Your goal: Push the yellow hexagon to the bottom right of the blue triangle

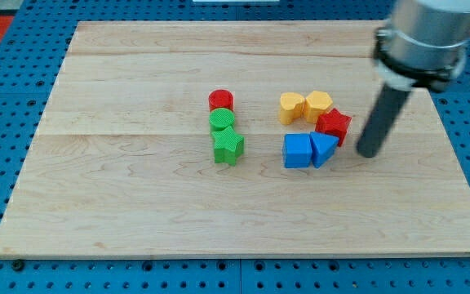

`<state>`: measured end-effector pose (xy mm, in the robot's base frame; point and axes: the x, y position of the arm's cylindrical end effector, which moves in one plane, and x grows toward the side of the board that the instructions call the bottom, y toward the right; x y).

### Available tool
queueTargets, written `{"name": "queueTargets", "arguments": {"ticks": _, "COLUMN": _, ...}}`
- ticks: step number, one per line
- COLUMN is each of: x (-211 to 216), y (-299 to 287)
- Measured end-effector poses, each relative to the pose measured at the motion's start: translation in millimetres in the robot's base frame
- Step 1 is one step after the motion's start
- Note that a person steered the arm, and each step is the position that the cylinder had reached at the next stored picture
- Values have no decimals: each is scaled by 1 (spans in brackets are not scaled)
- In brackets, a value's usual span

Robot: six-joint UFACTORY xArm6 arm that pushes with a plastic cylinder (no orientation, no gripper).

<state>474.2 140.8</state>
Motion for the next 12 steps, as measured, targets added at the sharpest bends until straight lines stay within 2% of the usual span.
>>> {"name": "queueTargets", "arguments": {"ticks": 1, "x": 1, "y": -14}}
{"name": "queueTargets", "arguments": {"ticks": 2, "x": 23, "y": 24}}
{"name": "queueTargets", "arguments": {"ticks": 3, "x": 25, "y": -25}}
{"name": "queueTargets", "arguments": {"ticks": 4, "x": 21, "y": -4}}
{"name": "queueTargets", "arguments": {"ticks": 5, "x": -7, "y": -3}}
{"name": "queueTargets", "arguments": {"ticks": 7, "x": -14, "y": -6}}
{"name": "queueTargets", "arguments": {"ticks": 8, "x": -14, "y": 10}}
{"name": "queueTargets", "arguments": {"ticks": 9, "x": -34, "y": 26}}
{"name": "queueTargets", "arguments": {"ticks": 11, "x": -92, "y": 7}}
{"name": "queueTargets", "arguments": {"ticks": 12, "x": -96, "y": -35}}
